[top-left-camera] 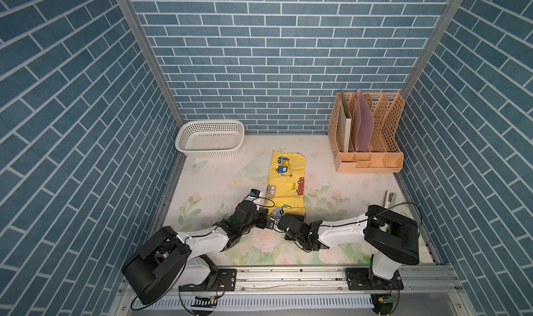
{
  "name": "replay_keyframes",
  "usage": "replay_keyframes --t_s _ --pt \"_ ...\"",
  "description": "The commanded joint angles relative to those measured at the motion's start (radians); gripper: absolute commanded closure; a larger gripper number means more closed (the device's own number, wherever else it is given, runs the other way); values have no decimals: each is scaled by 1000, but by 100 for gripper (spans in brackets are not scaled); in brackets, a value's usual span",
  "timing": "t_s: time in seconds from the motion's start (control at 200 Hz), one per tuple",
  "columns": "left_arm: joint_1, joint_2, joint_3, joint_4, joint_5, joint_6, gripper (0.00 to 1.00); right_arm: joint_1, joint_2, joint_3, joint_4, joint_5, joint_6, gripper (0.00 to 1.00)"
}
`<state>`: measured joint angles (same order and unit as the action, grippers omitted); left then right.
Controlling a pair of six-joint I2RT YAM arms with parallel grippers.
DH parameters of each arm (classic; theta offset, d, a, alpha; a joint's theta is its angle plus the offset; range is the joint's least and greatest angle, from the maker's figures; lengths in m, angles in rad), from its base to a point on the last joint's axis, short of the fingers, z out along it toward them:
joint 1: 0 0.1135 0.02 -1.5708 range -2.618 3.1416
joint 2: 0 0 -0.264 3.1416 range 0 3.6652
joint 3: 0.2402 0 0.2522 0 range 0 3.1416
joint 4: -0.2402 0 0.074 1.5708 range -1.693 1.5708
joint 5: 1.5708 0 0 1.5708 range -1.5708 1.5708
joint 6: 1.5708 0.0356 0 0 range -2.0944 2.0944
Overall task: Roll up the pillowcase
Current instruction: Roll the pillowcase at the center of the board.
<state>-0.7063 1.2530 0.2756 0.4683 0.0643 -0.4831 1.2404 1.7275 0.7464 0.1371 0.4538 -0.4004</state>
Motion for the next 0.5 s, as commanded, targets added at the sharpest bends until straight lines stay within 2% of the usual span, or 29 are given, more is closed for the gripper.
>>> replay_keyframes --t_s 0.0,0.09,0.23,0.495 --pt "21 -67 -11 -5 10 -30 100 -24 14 37 -161 -179 14 100" --pt "75 -140 -30 -28 -1 -57 100 -65 -31 94 -279 -324 30 100" --pt "167 -241 -69 -63 -1 -84 100 -191 -71 183 -444 -711 35 100" --pt "189 -390 -99 -177 -20 -52 100 -301 35 412 -726 -1067 -35 100"
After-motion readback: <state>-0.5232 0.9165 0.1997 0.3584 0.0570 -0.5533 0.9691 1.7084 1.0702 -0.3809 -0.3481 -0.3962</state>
